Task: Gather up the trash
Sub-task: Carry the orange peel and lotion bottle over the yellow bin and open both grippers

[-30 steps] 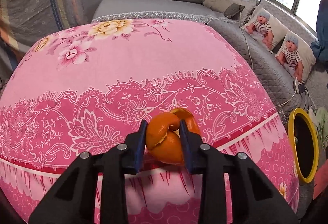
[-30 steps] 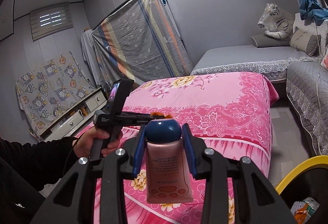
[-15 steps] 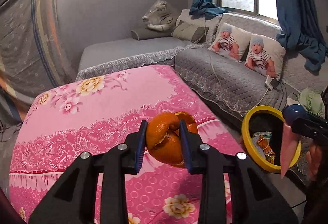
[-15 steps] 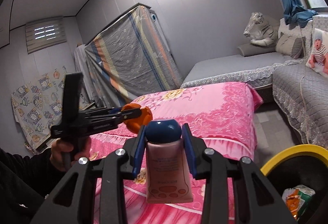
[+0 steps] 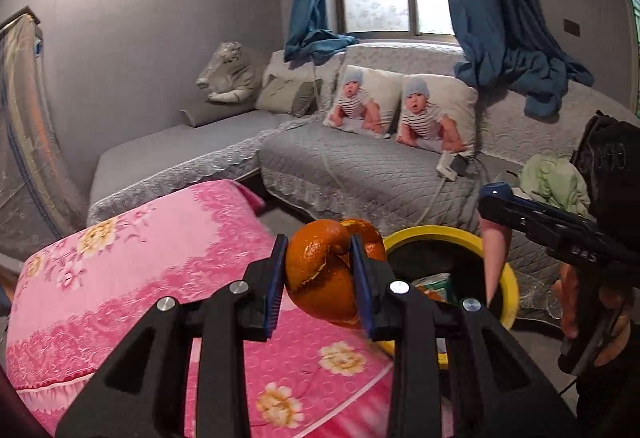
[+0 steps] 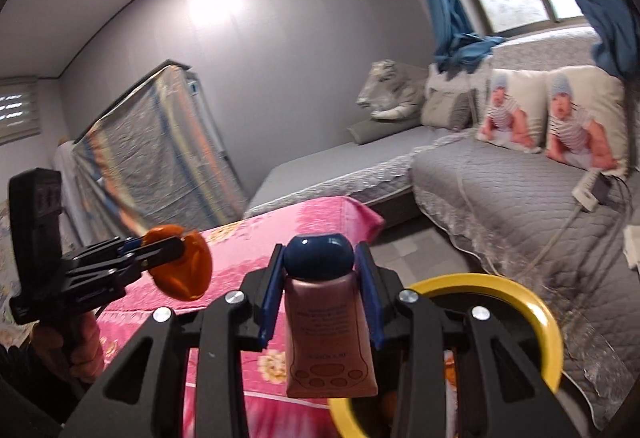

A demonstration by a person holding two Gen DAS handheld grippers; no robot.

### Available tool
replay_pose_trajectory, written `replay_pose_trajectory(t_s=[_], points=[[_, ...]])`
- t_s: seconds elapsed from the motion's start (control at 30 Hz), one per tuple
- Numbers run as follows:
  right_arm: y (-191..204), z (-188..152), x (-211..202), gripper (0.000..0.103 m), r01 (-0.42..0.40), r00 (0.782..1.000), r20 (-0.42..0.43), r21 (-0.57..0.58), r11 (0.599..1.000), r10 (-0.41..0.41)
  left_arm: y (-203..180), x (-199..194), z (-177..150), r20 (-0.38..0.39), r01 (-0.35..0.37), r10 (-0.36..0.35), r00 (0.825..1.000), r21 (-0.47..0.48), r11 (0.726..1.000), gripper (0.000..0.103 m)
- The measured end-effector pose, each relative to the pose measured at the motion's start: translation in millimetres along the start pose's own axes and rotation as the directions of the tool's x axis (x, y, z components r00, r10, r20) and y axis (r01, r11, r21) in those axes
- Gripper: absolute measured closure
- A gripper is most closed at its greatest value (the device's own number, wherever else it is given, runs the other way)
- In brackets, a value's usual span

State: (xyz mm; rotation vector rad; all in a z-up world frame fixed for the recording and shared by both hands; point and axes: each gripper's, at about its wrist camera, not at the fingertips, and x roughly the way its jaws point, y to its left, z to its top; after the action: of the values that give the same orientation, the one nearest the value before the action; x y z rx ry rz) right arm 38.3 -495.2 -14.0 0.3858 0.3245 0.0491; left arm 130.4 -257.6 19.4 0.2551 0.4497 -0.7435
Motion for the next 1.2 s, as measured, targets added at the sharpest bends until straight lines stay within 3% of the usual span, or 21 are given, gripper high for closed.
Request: replay_pose_trajectory(t_s=[0.2,0.47,1.07,1.2], points=[[-26.6,-7.2,-8.3,0.07,0.128,0.992,0.017,0.032,0.991,-0.128,-36.8,17.9,7.9,0.01,0.054,-0.054,0.998,0.046,0.998,0.074],[-60.3,-21.6,-4.7,0.07,0.245,0.969,-0.031,0.107,0.963,-0.244,-68.5,43.3,8.3,-0.001,0.088,-0.088,0.996,0.065,0.994,0.074],[-81.5,-34.4,14.5,0.07,0.329,0.943,-0.101,0.125,0.936,-0.318,-83.8,83.5,-1.8,-0.032,0.14,-0.139,0.99,0.033,0.99,0.073],[-90.2,-36.1,20.3,0.07,0.381,0.923,-0.123,0.145,0.913,-0.365,-85.2,106.0,-4.2,-0.06,0.116,-0.115,0.992,0.027,0.993,0.07]])
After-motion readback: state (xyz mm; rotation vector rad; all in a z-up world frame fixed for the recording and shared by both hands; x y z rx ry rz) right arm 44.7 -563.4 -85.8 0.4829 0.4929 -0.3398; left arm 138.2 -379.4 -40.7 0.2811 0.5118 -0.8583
